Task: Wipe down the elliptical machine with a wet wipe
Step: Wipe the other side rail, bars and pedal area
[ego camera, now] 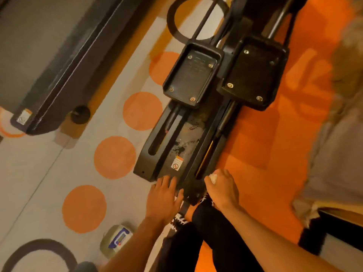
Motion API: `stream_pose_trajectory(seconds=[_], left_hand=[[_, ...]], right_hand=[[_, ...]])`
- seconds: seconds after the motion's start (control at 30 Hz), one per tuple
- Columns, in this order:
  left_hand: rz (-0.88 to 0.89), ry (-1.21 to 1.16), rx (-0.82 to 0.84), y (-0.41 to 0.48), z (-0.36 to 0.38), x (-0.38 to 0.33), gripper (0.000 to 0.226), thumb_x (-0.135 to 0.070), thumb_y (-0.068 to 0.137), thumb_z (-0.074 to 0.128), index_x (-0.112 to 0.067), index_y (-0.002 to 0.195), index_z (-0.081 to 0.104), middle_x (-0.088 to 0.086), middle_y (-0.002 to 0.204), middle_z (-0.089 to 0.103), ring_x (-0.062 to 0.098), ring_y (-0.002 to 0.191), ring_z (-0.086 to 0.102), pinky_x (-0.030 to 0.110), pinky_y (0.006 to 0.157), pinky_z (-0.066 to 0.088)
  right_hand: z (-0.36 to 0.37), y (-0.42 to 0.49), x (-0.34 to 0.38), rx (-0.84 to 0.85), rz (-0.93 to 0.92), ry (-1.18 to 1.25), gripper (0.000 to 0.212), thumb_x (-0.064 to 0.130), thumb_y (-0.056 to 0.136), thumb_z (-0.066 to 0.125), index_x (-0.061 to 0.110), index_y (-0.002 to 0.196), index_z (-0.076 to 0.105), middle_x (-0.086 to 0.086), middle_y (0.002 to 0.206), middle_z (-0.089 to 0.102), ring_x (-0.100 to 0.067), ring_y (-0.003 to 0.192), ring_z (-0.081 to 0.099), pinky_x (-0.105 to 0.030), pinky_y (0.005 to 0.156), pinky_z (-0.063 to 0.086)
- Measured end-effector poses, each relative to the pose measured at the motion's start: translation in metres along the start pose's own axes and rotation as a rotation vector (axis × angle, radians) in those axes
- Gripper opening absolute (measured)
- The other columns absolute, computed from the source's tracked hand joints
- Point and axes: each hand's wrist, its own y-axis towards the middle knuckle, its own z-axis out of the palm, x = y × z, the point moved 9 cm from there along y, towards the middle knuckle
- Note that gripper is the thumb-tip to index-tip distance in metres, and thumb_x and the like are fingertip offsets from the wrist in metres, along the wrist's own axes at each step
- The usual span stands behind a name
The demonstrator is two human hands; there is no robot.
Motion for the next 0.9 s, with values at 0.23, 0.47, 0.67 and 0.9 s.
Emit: stream_pose_trajectory(seconds=[0.23,0.47,0.67,0.9], left_hand=[[0.224,0.050,-0.153,0.109,-0.003,0.009,0.054,-0.052,0.103,0.032,-0.014,0.127,0.065,0.007,0.122,0.067,0.028,0.105,0.066,0.041,0.086,0.055],[0.438,0.201,-0.178,0.274,0.050,0.036,0.062,-0.056,0.105,0.027,-0.016,0.141,0.058,0.011,0.142,0.058,0.032,0.124,0.059,0.049,0.101,0.050],[0.589,0.421,-0.245,0.421,0.100,0.077,0.072,-0.058,0.106,0.021,-0.010,0.151,0.049,0.024,0.157,0.042,0.041,0.145,0.041,0.059,0.110,0.043],[0.774,0.479,-0.371,0.523,0.130,0.087,0.077,-0.066,0.107,0.010,-0.018,0.166,0.009,0.013,0.174,-0.001,0.026,0.161,-0.006,0.042,0.130,0.003]], right_hand=[[0.045,0.087,-0.047,-0.059,0.129,0.149,0.025,0.037,0.104,0.051,0.016,0.113,0.061,-0.002,0.113,0.058,-0.014,0.095,0.050,-0.019,0.058,0.031],[0.100,0.256,-0.057,-0.232,0.099,0.282,0.032,0.009,0.105,0.040,0.010,0.122,0.066,-0.015,0.122,0.058,-0.030,0.116,0.053,-0.030,0.086,0.038],[0.129,0.403,-0.036,-0.538,-0.222,0.215,0.035,0.012,0.104,0.040,0.012,0.125,0.069,-0.008,0.113,0.060,-0.024,0.111,0.053,-0.031,0.088,0.043],[0.165,0.505,-0.017,-0.455,-0.354,-0.497,0.032,0.019,0.103,0.050,0.020,0.129,0.069,-0.009,0.114,0.068,-0.033,0.105,0.064,-0.043,0.084,0.048]])
